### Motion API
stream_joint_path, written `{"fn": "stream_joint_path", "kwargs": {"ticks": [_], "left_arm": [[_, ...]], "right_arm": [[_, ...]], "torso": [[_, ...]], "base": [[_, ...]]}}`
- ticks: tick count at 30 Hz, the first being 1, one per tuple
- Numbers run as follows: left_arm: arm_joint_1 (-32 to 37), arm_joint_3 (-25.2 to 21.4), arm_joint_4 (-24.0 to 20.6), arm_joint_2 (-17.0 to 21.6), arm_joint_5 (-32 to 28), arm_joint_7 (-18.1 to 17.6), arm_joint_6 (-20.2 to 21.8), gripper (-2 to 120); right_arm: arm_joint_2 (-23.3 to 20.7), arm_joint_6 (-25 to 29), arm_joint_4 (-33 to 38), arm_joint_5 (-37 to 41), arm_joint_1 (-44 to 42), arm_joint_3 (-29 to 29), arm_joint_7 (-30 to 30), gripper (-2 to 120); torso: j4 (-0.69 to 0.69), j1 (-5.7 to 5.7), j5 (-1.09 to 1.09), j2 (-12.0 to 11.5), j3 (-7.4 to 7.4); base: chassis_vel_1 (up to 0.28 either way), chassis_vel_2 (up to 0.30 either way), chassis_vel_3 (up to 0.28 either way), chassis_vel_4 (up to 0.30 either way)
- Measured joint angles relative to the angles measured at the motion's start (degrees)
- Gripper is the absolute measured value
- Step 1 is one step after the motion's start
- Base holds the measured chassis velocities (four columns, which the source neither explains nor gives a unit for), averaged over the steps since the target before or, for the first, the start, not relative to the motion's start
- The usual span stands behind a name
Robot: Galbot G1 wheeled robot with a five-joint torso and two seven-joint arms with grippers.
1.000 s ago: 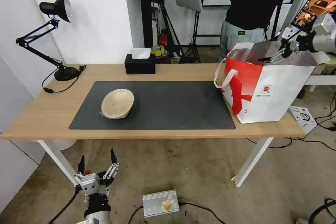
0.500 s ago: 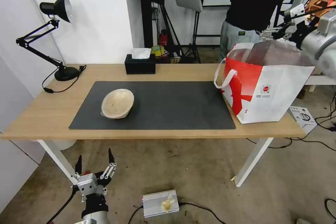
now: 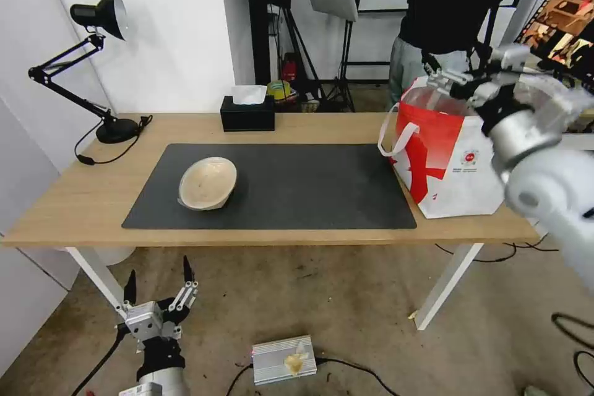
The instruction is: Pick up the trash from the table and place it into the takeout bag.
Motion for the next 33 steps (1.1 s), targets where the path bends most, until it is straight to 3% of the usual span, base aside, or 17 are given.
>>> {"fn": "stream_joint_path", "kwargs": {"ticks": [5,16,24,33], "left_arm": [[0.0,0.1,-0.2,0.0,0.0,0.0,-0.5,100],[0.1,0.0,-0.8,0.0,-0.9,-0.1,-1.0,100],[0.2,0.2,-1.4,0.0,-1.3,0.1,-1.0,100],[0.1,0.2,-1.5,0.7,-1.7,0.3,-0.8,100]], "right_arm": [[3.9,2.9,5.9,-7.6,-9.1,0.8,8.7,100],[11.1,6.2,9.6,-23.0,-30.0,0.8,14.4,100],[12.9,5.6,13.7,-30.9,-43.1,1.1,15.5,100],[13.4,5.5,14.7,-35.1,-49.0,0.9,16.2,100]], "torso": [[0.0,0.0,0.0,0.0,0.0],[0.0,0.0,0.01,0.0,0.0],[-0.02,-0.01,0.0,0.0,-0.01],[-0.01,0.0,0.01,0.0,0.0]], "base": [[0.0,0.0,0.0,0.0],[0.0,0.0,0.0,0.0],[0.0,0.0,0.0,0.0],[0.0,0.0,0.0,0.0]]}}
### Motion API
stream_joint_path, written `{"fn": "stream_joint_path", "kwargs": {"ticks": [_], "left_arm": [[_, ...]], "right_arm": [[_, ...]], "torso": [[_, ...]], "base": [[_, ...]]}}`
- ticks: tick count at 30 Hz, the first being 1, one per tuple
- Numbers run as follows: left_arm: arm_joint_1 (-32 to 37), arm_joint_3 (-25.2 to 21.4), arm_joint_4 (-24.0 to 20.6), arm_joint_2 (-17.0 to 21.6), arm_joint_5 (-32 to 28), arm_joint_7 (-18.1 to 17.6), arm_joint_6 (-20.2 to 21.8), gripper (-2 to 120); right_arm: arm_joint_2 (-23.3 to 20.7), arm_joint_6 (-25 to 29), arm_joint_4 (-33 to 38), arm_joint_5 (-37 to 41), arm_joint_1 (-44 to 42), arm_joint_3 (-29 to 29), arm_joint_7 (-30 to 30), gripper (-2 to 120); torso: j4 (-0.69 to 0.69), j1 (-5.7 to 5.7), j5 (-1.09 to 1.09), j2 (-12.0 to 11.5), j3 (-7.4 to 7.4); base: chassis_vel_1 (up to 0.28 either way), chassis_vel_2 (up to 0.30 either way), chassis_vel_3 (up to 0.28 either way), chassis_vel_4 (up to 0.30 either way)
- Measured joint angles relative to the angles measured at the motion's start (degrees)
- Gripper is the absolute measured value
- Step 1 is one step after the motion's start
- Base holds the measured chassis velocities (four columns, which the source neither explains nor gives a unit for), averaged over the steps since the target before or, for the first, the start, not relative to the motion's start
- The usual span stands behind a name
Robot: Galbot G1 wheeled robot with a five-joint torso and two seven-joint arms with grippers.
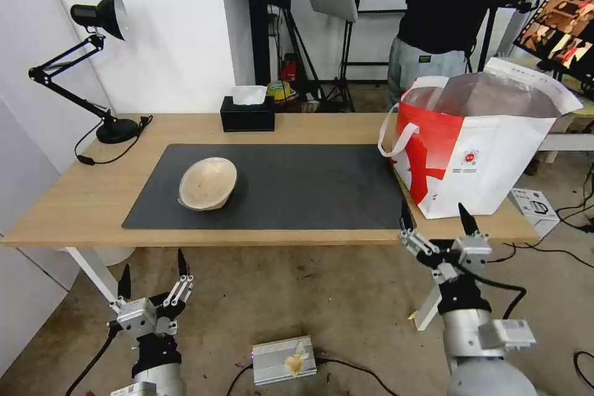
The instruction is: Pick up the trash from the table and place it into the takeout bag.
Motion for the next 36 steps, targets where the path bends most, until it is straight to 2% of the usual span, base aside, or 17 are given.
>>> {"fn": "stream_joint_path", "kwargs": {"ticks": [16,36], "left_arm": [[0.4,0.0,-0.1,0.0,0.1,0.1,0.0,100],[0.6,-0.7,-1.3,-0.6,0.0,1.2,-0.2,100]], "right_arm": [[1.7,-0.2,1.7,-4.3,-3.9,-1.1,1.2,100],[3.9,-0.1,-2.1,-7.3,-4.1,-6.0,1.1,100]], "torso": [[0.0,0.0,0.0,0.0,0.0],[0.0,0.0,0.01,0.0,0.0]], "base": [[0.0,0.0,0.0,0.0],[0.0,0.0,0.0,0.0]]}}
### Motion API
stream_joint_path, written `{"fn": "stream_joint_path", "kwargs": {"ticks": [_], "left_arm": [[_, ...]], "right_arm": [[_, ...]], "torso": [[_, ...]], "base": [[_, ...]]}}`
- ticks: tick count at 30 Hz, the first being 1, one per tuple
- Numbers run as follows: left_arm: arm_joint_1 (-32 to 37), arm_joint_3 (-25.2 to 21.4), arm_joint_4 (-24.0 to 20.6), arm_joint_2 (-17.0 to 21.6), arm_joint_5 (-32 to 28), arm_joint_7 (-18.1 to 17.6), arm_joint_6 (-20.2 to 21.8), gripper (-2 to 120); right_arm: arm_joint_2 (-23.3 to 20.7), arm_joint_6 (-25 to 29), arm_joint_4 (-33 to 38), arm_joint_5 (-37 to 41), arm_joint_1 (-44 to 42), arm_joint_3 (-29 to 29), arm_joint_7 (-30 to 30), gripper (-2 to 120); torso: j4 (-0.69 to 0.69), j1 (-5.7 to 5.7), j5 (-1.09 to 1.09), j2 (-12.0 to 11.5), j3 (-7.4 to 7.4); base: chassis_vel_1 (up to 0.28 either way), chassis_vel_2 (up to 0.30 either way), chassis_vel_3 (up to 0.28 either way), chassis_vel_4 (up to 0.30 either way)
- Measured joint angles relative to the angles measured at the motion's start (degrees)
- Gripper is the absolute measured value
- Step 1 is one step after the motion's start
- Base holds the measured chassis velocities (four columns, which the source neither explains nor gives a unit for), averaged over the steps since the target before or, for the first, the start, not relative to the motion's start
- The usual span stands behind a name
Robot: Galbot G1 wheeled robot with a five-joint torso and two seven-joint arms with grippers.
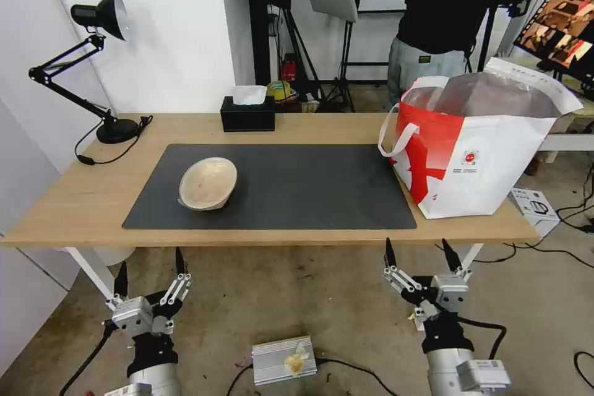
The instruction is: Pick up the trash from the table and place it into the takeout bag.
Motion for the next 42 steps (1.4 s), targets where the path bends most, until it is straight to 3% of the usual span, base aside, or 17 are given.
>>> {"fn": "stream_joint_path", "kwargs": {"ticks": [20,23,24,27,32,42], "left_arm": [[-1.5,-0.7,-0.9,0.8,-2.0,0.2,0.1,100],[-2.7,-0.1,-3.2,2.9,-9.8,1.8,2.3,100],[-2.7,-0.1,-3.2,2.9,-9.8,1.8,2.3,100],[-4.4,0.1,-5.5,4.5,-20.4,1.9,7.2,100],[-6.4,-0.3,-6.2,7.6,-28.7,1.9,10.0,100],[-9.1,-2.2,-9.8,15.8,-48.0,-6.7,16.3,100]], "right_arm": [[0.0,0.0,-0.2,0.1,0.1,-0.4,-0.1,100],[0.0,0.1,-0.2,0.2,0.1,-0.4,-0.1,100],[0.0,0.1,-0.2,0.2,0.1,-0.4,-0.1,100],[0.0,0.0,-0.2,0.2,0.1,-0.4,-0.2,100],[0.0,0.0,-0.2,0.2,0.1,-0.4,-0.2,100],[0.0,0.0,-0.2,0.2,0.1,-0.3,-0.2,100]], "torso": [[0.0,0.0,0.0,0.0,0.0],[0.0,0.0,-0.01,0.0,0.0],[0.0,0.0,-0.01,0.0,0.0],[0.0,0.0,0.0,0.0,0.0],[-0.01,0.0,-0.01,0.0,0.0],[0.0,0.0,-0.01,0.0,0.0]], "base": [[0.0,0.0,0.0,0.0],[0.0,0.0,0.0,0.0],[0.0,0.0,0.0,0.0],[0.0,0.0,0.0,0.0],[0.0,0.0,0.0,0.0],[0.0,0.0,0.0,0.0]]}}
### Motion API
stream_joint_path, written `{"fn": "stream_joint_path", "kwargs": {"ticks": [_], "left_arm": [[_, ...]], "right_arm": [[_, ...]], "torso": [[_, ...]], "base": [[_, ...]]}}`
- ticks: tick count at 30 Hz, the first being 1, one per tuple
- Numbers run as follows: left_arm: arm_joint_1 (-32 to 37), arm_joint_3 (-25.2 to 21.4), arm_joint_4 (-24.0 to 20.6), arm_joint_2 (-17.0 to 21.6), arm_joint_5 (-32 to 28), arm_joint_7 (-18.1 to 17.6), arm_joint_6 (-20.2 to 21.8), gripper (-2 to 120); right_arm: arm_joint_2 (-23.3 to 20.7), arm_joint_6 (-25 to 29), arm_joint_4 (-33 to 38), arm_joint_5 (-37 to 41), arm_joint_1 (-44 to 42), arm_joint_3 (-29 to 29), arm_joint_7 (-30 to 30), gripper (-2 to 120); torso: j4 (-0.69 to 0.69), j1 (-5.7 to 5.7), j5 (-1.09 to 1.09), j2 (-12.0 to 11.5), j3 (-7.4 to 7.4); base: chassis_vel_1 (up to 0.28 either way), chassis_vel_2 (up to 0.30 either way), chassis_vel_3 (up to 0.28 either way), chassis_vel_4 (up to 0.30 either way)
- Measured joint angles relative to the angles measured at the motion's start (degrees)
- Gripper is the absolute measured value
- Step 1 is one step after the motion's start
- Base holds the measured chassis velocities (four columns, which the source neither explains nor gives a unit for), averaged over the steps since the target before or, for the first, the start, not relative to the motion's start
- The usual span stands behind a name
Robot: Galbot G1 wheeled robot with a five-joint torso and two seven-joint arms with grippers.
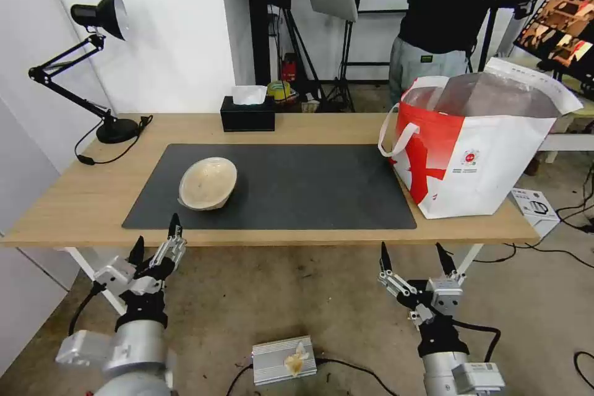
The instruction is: Pick up the trash from the table and place it into the takeout bag.
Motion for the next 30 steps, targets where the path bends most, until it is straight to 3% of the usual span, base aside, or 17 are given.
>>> {"fn": "stream_joint_path", "kwargs": {"ticks": [6,10,23,27,30], "left_arm": [[-1.9,-1.1,-2.4,1.2,-11.2,-4.3,2.7,100],[-3.2,-1.2,-2.8,2.5,-15.1,-6.8,4.7,100],[-8.9,-1.4,-0.1,8.7,-22.1,-12.9,7.8,100],[-10.6,-1.2,1.0,10.5,-23.4,-15.7,9.7,100],[-14.4,-0.7,2.7,13.8,-26.8,-19.9,11.4,100]], "right_arm": [[0.0,0.0,0.0,0.0,0.0,0.0,0.0,100],[0.0,0.0,0.0,0.0,0.0,0.0,0.0,100],[0.0,0.0,0.0,0.0,0.0,0.0,0.0,100],[0.0,0.0,0.0,0.0,0.0,0.0,0.0,100],[0.0,0.0,0.0,0.0,0.0,0.0,0.0,100]], "torso": [[0.0,0.0,0.01,0.0,0.0],[0.0,0.0,0.0,0.0,0.0],[0.0,0.0,0.0,0.0,0.0],[0.0,0.0,0.0,0.0,0.0],[0.0,0.0,0.0,0.0,0.0]], "base": [[0.0,0.0,0.0,0.0],[0.0,0.0,0.0,0.0],[0.0,0.0,0.0,0.0],[0.0,0.0,0.0,0.0],[0.0,0.0,0.0,0.0]]}}
